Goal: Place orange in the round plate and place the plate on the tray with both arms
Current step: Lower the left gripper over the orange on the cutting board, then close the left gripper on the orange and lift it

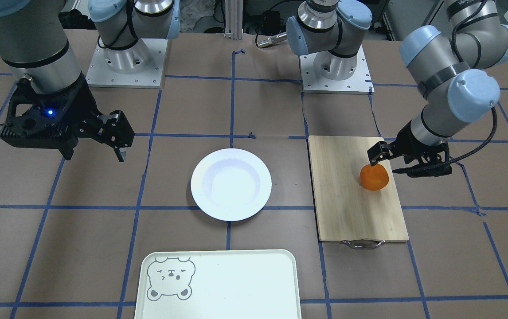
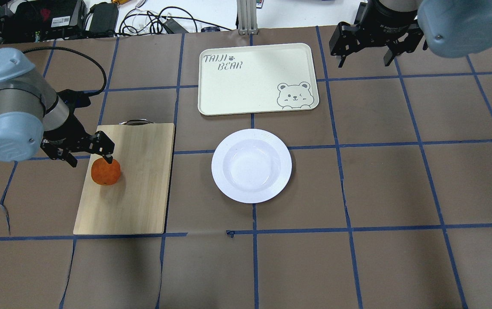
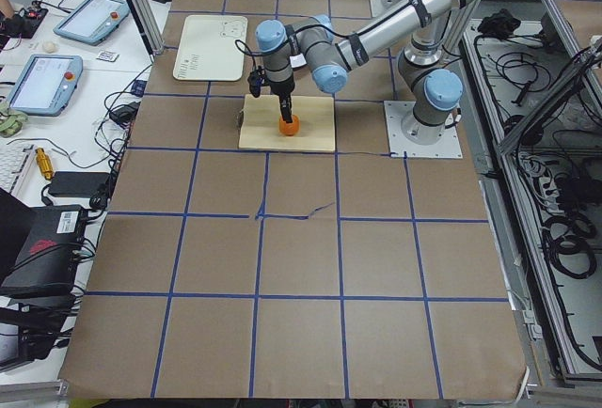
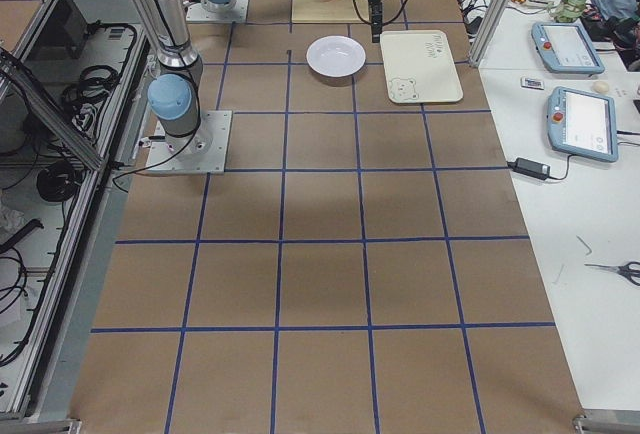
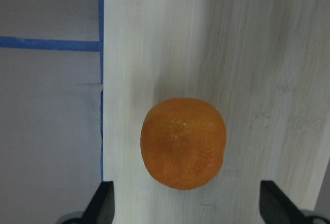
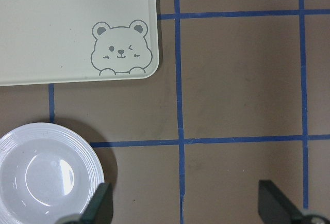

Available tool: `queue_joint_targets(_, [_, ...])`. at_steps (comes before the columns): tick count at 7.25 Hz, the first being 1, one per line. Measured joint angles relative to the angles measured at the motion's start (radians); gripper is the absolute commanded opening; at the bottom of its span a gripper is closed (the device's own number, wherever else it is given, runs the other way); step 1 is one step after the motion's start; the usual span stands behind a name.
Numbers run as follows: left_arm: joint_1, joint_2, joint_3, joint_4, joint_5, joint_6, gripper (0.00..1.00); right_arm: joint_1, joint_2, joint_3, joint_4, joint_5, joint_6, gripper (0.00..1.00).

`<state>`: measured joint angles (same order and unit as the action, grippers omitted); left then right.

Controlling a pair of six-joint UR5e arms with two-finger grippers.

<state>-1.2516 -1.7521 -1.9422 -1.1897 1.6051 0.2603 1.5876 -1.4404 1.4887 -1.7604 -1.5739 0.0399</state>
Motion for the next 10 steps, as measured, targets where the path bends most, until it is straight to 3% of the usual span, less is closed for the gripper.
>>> queue_joint_targets(4, [0.023, -0.093, -0.021, 0.065, -0.017, 0.031, 1.0, -0.002, 0.0, 0.01, -0.003, 0.0, 0.0, 1.0])
queue_joint_targets(5, [0.024, -0.103, -0.036, 0.087, -0.041, 0.028, 0.94, -0.002, 0.0, 0.011, -0.003, 0.0, 0.0, 1.0])
queue_joint_targets(6, [0.024, -0.111, -0.048, 0.1, -0.059, 0.027, 0.27, -0.003, 0.0, 0.011, -0.002, 0.0, 0.0, 1.0])
queue_joint_targets(7, [0.024, -0.115, -0.051, 0.105, -0.067, 0.026, 0.0, -0.003, 0.0, 0.011, -0.002, 0.0, 0.0, 1.0])
queue_joint_targets(10, [0.019, -0.113, -0.017, 0.109, -0.072, 0.019, 0.0, -0.003, 0.0, 0.013, -0.002, 0.0, 0.0, 1.0])
